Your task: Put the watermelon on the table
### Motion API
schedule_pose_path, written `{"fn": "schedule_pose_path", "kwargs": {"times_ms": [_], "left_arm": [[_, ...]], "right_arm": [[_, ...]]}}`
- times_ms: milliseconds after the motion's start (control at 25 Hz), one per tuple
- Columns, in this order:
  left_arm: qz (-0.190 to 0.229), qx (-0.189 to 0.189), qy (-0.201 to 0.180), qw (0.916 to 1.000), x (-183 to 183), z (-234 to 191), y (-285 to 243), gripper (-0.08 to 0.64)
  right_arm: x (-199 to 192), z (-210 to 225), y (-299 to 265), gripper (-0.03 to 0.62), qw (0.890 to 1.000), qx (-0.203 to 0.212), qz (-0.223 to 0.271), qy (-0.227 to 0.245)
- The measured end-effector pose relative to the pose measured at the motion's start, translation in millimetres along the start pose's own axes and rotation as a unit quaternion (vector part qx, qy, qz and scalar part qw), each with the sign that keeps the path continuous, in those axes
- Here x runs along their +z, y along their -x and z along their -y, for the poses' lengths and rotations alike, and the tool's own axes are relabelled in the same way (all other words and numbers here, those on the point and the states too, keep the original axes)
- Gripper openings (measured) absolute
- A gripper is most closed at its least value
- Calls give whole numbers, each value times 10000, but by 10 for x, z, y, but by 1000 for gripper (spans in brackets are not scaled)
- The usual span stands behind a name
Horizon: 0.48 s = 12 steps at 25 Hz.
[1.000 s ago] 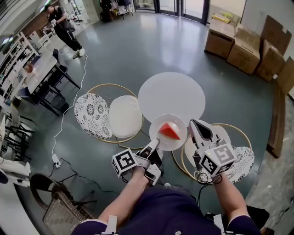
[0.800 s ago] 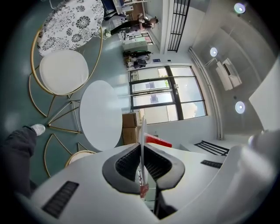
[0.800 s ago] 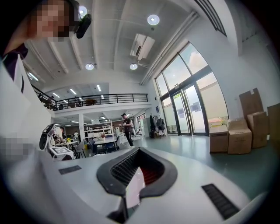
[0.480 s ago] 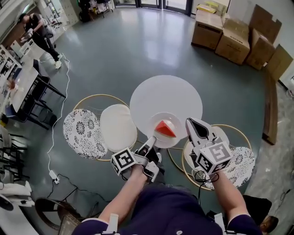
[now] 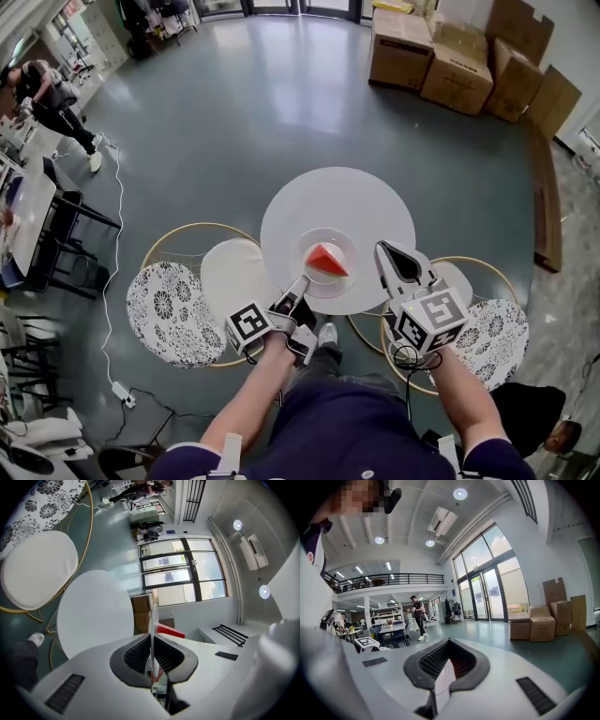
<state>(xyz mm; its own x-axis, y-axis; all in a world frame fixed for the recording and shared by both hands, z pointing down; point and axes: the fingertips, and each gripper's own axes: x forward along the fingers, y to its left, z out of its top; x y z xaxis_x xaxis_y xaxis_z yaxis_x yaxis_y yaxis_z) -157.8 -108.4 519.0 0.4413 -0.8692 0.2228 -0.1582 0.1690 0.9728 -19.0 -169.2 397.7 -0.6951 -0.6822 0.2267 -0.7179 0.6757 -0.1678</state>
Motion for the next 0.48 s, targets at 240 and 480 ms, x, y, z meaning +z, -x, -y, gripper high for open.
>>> {"fn": "schedule_pose_path", "kwargs": {"times_ms": [240, 480], "left_arm": [[-164, 110, -142, 9997, 231, -122, -257, 17], [-221, 231, -135, 9994, 348, -312, -436, 17]], "right_arm": [[-6, 146, -169, 5, 9996, -240, -53, -110], [-63, 261, -297, 5, 9993, -326, -140, -138]]}}
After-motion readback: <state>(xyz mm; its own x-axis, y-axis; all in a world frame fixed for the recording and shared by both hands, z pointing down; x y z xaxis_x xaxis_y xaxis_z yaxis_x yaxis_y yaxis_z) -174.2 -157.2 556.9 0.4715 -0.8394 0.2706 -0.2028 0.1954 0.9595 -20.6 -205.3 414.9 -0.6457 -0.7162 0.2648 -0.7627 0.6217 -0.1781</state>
